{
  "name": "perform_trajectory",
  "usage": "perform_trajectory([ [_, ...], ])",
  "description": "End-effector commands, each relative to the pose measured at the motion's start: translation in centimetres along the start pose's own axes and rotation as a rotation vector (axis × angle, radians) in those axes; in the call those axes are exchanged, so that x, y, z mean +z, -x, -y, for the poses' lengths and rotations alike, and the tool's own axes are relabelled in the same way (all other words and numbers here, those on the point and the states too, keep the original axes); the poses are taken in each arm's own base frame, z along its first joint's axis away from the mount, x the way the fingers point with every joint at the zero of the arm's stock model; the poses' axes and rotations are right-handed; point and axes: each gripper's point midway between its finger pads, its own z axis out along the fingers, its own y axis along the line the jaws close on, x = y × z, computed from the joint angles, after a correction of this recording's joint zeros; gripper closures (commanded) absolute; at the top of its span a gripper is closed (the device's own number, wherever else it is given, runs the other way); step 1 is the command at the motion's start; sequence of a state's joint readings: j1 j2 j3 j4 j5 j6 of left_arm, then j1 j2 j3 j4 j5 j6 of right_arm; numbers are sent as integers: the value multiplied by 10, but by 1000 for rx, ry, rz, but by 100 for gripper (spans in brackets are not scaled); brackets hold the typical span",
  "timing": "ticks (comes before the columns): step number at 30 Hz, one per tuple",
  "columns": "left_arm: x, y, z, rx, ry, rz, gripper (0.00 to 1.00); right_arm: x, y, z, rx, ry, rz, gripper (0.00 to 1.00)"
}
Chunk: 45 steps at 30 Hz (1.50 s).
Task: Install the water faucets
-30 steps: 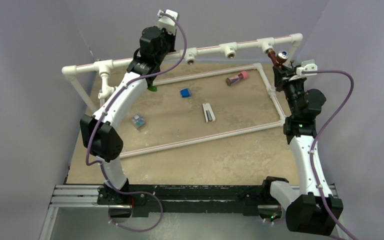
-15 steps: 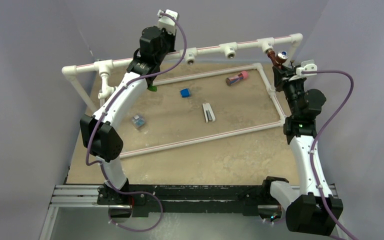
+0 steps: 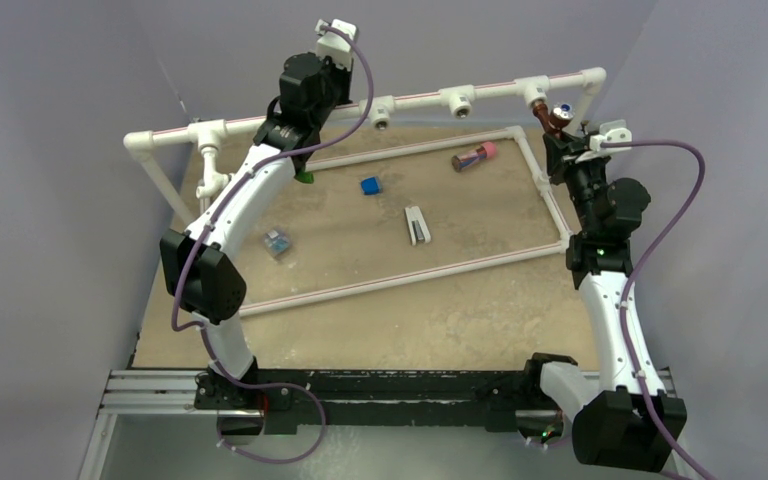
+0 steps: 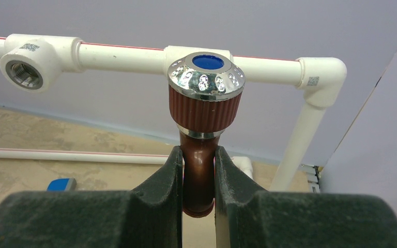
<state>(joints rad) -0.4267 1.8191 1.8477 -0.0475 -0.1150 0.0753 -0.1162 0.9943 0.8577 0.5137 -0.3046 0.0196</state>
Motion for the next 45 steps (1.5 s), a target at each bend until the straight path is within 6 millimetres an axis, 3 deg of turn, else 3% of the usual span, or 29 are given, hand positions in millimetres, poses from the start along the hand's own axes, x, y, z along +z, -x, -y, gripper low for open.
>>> perform_trajectory([
  [1, -2, -48, 23, 7, -108, -146, 100, 1, 15, -6, -19, 20, 54, 100],
  [10, -3, -47, 23, 10, -109, -145, 100, 9, 26, 1, -96, -3, 76, 100],
  [18, -4, -47, 23, 9, -114, -147, 100, 15, 16, -5, -203, -14, 44, 100],
  [30, -5, -49, 27, 4, -131, -151, 100, 5, -6, -26, -492, 32, 12, 100],
  [39, -5, -52, 27, 6, -132, -157, 100, 1, -17, -20, -708, 30, -4, 100],
  [45, -7, -52, 30, 1, -148, -155, 100, 3, -9, -18, -753, 19, 25, 100],
])
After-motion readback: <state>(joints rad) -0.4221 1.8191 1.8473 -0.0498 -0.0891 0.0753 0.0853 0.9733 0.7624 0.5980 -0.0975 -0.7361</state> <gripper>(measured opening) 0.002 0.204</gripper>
